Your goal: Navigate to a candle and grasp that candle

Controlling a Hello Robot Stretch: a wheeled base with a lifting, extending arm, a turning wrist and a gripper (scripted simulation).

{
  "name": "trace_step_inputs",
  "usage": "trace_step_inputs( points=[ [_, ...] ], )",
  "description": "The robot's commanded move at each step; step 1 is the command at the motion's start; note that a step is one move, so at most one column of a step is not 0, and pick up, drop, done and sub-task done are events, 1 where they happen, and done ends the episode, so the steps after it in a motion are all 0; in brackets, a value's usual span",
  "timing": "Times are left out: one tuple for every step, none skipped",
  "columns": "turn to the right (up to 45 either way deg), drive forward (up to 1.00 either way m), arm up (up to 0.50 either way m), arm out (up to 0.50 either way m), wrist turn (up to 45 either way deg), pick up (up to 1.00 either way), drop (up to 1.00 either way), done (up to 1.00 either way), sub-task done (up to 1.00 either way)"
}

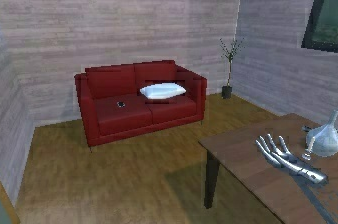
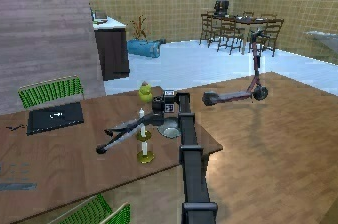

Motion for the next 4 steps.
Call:
trace_step_inputs(
  points=[
    [0.0, 0.00, 0.00, 0.00, 45.0, 0.00, 0.00, 0.00, 0.00],
    [0.0, 0.00, 0.00, 0.00, 6.0, 0.00, 0.00, 0.00, 0.00],
    [0.0, 0.00, 0.00, 0.00, 0.0, 1.00, 0.00, 0.00, 0.00],
    [0.0, 0.00, 0.10, 0.00, 0.0, 0.00, 0.00, 0.00, 0.00]
  ],
)
